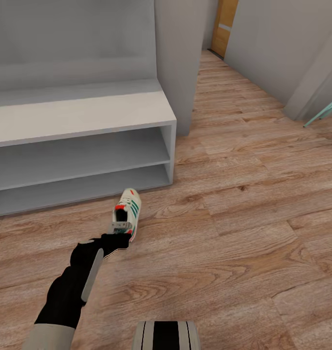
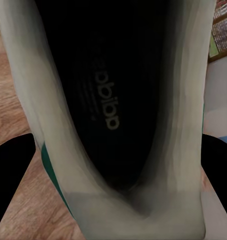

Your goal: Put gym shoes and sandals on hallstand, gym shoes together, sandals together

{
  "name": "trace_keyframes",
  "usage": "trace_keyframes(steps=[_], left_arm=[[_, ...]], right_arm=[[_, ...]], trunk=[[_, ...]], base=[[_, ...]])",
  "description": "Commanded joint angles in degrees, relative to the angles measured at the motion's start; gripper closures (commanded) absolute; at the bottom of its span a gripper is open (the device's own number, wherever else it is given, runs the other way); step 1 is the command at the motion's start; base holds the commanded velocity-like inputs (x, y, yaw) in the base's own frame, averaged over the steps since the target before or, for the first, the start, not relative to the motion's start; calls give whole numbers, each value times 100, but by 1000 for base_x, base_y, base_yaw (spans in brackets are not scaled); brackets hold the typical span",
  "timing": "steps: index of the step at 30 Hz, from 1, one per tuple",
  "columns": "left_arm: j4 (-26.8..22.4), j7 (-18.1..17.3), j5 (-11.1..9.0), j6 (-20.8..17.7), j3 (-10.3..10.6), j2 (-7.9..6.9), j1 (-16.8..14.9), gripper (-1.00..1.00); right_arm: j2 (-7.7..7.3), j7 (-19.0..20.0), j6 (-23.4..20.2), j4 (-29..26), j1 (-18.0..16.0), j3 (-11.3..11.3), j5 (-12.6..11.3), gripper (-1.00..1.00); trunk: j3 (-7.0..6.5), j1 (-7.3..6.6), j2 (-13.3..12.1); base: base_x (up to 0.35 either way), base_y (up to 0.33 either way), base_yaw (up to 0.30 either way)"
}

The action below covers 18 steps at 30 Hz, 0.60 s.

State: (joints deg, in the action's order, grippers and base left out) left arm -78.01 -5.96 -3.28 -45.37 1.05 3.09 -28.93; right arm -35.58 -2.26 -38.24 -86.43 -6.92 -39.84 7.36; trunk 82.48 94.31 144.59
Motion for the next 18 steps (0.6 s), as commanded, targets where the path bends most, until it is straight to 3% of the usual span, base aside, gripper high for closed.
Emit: trace_keyframes(steps=[1,8,10,13,18], left_arm=[[-8,5,-27,-139,-6,0,-74,100],[-14,7,-18,-382,-8,-1,-551,100],[-13,8,-11,-673,-7,-2,-890,100],[-13,90,-8,-890,-8,-2,-1097,100],[-12,596,-13,-1023,-7,4,-1306,100]], right_arm=[[-2,10,-32,-6,-3,3,53,100],[-2,7,-34,-6,-1,11,55,100],[-2,6,-34,-6,-2,12,56,100],[-2,6,-34,-6,-1,12,61,100],[0,6,-34,-6,-2,15,63,100]], trunk=[[4,-1,2],[4,-1,2],[4,-1,2],[4,-1,2],[4,-1,2]], base=[[0,0,0],[0,0,0],[0,0,0],[0,0,0],[0,0,0]])
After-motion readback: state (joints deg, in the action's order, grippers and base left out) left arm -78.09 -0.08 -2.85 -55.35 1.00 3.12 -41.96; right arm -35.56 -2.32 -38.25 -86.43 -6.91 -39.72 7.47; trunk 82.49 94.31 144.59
